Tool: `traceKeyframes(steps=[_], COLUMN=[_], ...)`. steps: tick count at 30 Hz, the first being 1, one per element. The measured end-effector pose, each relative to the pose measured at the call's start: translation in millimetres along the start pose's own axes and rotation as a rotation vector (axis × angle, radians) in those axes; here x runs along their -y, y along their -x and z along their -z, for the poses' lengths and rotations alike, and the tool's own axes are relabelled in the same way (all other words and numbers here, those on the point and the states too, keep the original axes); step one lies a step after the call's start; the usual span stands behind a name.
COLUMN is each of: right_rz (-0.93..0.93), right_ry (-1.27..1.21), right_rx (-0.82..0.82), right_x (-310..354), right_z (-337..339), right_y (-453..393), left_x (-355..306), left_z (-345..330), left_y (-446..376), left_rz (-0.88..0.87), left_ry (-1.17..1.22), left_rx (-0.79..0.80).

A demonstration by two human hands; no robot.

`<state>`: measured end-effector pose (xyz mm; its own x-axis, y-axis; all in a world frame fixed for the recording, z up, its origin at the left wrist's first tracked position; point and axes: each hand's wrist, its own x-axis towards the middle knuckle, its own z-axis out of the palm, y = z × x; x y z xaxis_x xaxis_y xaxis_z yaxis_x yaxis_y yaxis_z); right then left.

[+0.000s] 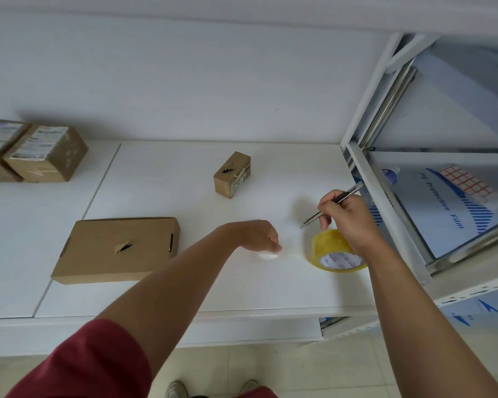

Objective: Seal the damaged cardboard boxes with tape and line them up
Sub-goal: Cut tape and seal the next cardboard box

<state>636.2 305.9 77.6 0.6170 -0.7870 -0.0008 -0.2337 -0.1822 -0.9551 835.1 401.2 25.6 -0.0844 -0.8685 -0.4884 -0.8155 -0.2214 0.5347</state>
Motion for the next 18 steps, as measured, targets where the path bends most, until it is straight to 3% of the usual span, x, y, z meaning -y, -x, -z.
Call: traceKeyframes(steps=[7, 13, 18], right_rz=[-0.015, -0.005, -0.031], right_ry=[0.053, 0.012, 0.063], right_rx=[0.035, -0.066, -0.068], right_x=[0.7, 3.7, 8.3], right_z=[-13.6, -21.7, -25.1], right_y=[-5.8, -3.5, -1.0], left_x=[15.8, 19.1, 14.0], left_z=[2.1, 14.4, 31.8], left_y=[23.2, 34.7, 44.4], left_rz=[0.002, -0.026, 0.036], left_ry=[0.139, 0.297, 0.221], left_rx=[-0.037, -0.195, -0.039])
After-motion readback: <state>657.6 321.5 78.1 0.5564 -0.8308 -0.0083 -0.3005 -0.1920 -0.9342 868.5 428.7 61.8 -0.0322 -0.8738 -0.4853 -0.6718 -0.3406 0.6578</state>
